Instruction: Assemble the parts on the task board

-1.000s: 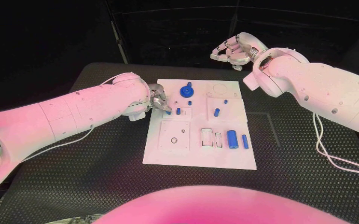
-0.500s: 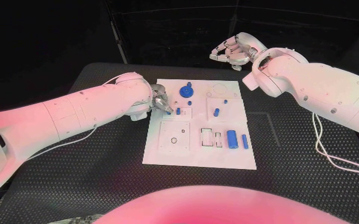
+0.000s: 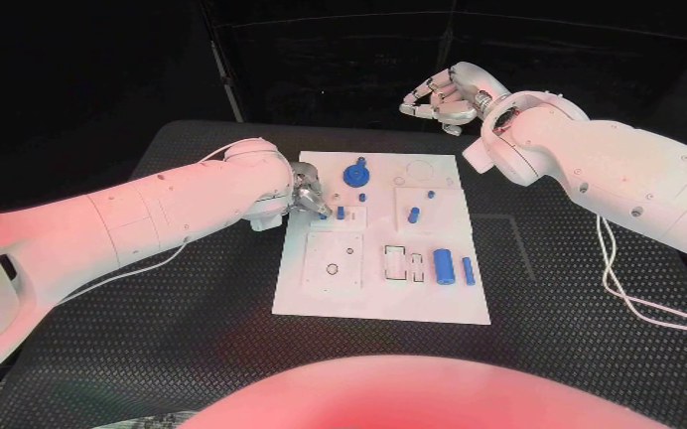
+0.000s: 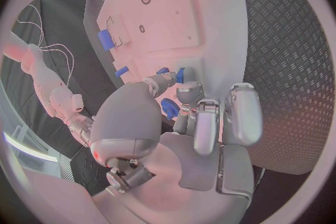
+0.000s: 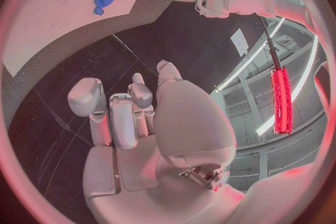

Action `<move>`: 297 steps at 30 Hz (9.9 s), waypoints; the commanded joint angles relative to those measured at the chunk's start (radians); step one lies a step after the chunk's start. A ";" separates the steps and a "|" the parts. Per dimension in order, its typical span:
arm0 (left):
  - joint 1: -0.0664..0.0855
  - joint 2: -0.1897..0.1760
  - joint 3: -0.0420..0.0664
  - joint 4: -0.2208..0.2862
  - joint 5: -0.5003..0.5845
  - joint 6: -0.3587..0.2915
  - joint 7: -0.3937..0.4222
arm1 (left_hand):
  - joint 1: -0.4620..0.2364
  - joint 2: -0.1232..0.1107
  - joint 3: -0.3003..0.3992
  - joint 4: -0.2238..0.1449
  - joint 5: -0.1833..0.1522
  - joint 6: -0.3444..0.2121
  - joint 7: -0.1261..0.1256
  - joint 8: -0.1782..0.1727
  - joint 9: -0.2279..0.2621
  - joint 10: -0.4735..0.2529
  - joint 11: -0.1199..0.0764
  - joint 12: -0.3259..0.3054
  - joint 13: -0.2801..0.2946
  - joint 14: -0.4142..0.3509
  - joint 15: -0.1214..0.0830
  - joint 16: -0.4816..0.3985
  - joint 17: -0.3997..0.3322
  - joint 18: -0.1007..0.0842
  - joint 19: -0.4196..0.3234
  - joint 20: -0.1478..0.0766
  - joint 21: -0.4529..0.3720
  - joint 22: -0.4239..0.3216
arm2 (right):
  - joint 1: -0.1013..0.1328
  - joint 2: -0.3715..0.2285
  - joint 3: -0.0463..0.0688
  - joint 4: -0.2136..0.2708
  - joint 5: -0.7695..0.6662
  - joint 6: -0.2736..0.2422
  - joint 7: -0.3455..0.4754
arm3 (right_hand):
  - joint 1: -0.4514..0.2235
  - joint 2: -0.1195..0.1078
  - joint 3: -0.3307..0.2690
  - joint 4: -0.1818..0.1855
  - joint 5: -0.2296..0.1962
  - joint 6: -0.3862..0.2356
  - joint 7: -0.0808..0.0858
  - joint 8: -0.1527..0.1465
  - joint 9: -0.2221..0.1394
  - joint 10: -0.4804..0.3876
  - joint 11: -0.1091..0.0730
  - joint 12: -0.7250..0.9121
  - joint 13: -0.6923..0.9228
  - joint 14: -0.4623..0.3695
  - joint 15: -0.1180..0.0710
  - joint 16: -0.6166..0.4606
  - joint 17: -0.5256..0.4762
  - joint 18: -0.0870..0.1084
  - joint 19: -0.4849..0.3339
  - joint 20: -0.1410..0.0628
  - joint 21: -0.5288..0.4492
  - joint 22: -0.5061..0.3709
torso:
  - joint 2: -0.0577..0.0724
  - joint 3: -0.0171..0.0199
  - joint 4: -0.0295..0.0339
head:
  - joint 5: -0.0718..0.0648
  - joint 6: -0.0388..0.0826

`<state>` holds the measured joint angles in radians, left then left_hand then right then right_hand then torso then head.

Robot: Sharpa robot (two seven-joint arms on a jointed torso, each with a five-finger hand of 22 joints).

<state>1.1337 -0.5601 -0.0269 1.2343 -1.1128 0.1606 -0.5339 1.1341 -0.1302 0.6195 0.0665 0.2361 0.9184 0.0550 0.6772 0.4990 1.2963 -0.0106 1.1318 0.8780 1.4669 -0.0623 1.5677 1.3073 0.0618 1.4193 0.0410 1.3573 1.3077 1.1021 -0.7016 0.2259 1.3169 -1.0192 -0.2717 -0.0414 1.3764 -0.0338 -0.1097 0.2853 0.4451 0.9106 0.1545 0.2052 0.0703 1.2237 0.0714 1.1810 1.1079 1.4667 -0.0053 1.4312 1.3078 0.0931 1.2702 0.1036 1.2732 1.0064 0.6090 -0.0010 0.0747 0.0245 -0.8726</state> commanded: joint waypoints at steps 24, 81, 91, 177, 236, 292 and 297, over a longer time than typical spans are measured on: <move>-0.007 -0.029 -0.001 0.019 0.006 -0.086 0.010 | -0.191 -0.011 -0.226 0.102 -0.001 0.052 -0.018 -0.016 -0.040 0.017 -0.019 0.019 0.014 0.104 -0.018 0.003 0.264 -0.001 0.015 -0.008 0.000 0.065 | 0.002 -0.001 0.000 0.001 -0.001 0.002 0.011 | 0.004 0.011 -0.008 -0.002 0.004 0.001 -0.001 0.004 0.001 0.002 -0.004 0.003 -0.002 0.053 -0.003 0.000 0.052 0.019 0.000 -0.003 -0.006 -0.001 | -0.001 -0.0010 0.0011 | -0.006 0.000; -0.024 0.174 -0.012 -0.217 -0.389 -0.270 0.562 | 0.316 0.010 -0.491 0.054 -0.060 0.051 0.071 -0.516 -0.399 -0.291 0.095 -0.855 -0.810 0.020 0.062 -0.247 -0.131 0.068 -0.055 0.060 -0.436 -0.282 | -0.003 0.015 0.000 -0.007 0.002 0.009 0.013 | 0.004 0.013 -0.009 -0.001 0.005 -0.002 -0.001 0.004 0.000 0.002 -0.004 0.004 -0.001 0.053 -0.003 0.000 0.052 0.019 0.001 -0.003 -0.006 0.000 | 0.000 -0.0003 0.0009 | -0.036 0.000; -0.032 0.189 -0.012 -0.245 -0.394 -0.245 0.563 | 0.332 0.026 -0.477 0.052 -0.058 0.086 0.065 -0.518 -0.400 -0.248 0.090 -0.865 -0.810 0.025 0.059 -0.235 -0.130 0.058 -0.034 0.057 -0.374 -0.225 | -0.003 0.017 0.000 -0.007 0.002 0.010 0.013 | 0.004 0.013 -0.009 -0.001 0.005 -0.002 -0.001 0.004 0.000 0.003 -0.004 0.004 -0.001 0.053 -0.003 0.001 0.053 0.019 0.001 -0.003 -0.006 0.000 | 0.000 0.0001 0.0012 | -0.038 0.000; -0.045 0.201 -0.012 -0.267 -0.372 -0.286 0.597 | 0.337 0.024 -0.278 0.051 -0.062 0.170 0.071 -0.585 -0.424 -0.099 0.075 -1.007 -0.803 0.024 0.046 -0.220 -0.170 0.044 -0.030 0.047 -0.281 -0.109 | -0.003 0.023 0.000 -0.011 0.002 0.016 0.015 | 0.010 0.020 -0.009 -0.002 0.007 0.004 -0.003 0.009 0.001 0.008 -0.005 0.009 0.004 0.054 -0.004 0.002 0.055 0.018 0.004 -0.004 -0.005 0.002 | -0.002 -0.0005 0.0020 | -0.048 0.000; -0.055 0.042 0.073 -0.158 -0.260 -0.218 0.536 | 0.325 0.005 -0.238 0.037 -0.063 0.185 0.083 -0.596 -0.428 -0.081 0.083 -1.030 -0.805 0.023 0.053 -0.219 -0.179 0.043 -0.028 0.052 -0.276 -0.098 | -0.006 0.017 0.000 -0.013 0.002 0.017 0.015 | 0.010 0.021 -0.009 -0.002 0.007 0.006 -0.003 0.010 0.002 0.009 -0.006 0.010 0.004 0.055 -0.004 0.002 0.055 0.018 0.005 -0.005 -0.005 0.003 | -0.002 -0.0005 0.0024 | -0.037 0.000; -0.074 0.056 0.067 -0.179 -0.280 -0.193 0.532 | 0.305 -0.016 -0.220 0.032 -0.064 0.144 0.087 -0.617 -0.436 -0.084 0.087 -1.051 -0.805 0.019 0.055 -0.221 -0.190 0.043 -0.031 0.053 -0.278 -0.092 | -0.006 0.016 0.000 -0.015 0.002 0.017 0.014 | 0.012 0.023 -0.012 -0.003 0.007 0.009 -0.004 0.013 0.002 0.007 -0.007 0.007 0.000 0.054 -0.005 0.000 0.052 0.019 0.004 -0.006 -0.007 0.000 | -0.002 0.0000 0.0027 | -0.043 0.000; -0.074 0.055 0.067 -0.179 -0.280 -0.207 0.532 | 0.293 -0.031 -0.202 0.029 -0.064 0.026 0.057 -0.617 -0.437 -0.082 0.078 -1.062 -0.804 0.018 0.048 -0.221 -0.196 0.044 -0.032 0.049 -0.279 -0.088 | -0.006 0.017 0.000 -0.017 0.002 0.016 0.014 | 0.012 0.022 -0.013 -0.003 0.006 0.008 -0.004 0.013 0.002 0.000 -0.007 0.000 -0.008 0.053 -0.005 -0.004 0.047 0.020 0.001 -0.006 -0.010 -0.006 | -0.002 -0.0005 0.0033 | -0.043 0.000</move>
<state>1.0578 -0.5046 0.0396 1.0552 -1.3907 -0.0419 -0.0006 1.4319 -0.1544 0.4124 0.0945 0.1780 0.9595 0.1175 0.0631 0.0621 1.2114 0.0696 0.0735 0.0733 1.4652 -0.0106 1.3430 1.1122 0.1167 1.3885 0.0933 1.0785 1.2190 1.0937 -0.6851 0.2253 1.2993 -1.0184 -0.2576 -0.0344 1.3908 -0.0194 -0.1179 0.2822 0.4451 0.9142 0.1508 0.2147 0.0709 1.2274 0.0678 1.1848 1.1007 1.4666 -0.0053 1.4312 1.3074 0.0930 1.2703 0.1036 1.2688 1.0015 0.6071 -0.0010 0.0771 -0.0186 -0.8726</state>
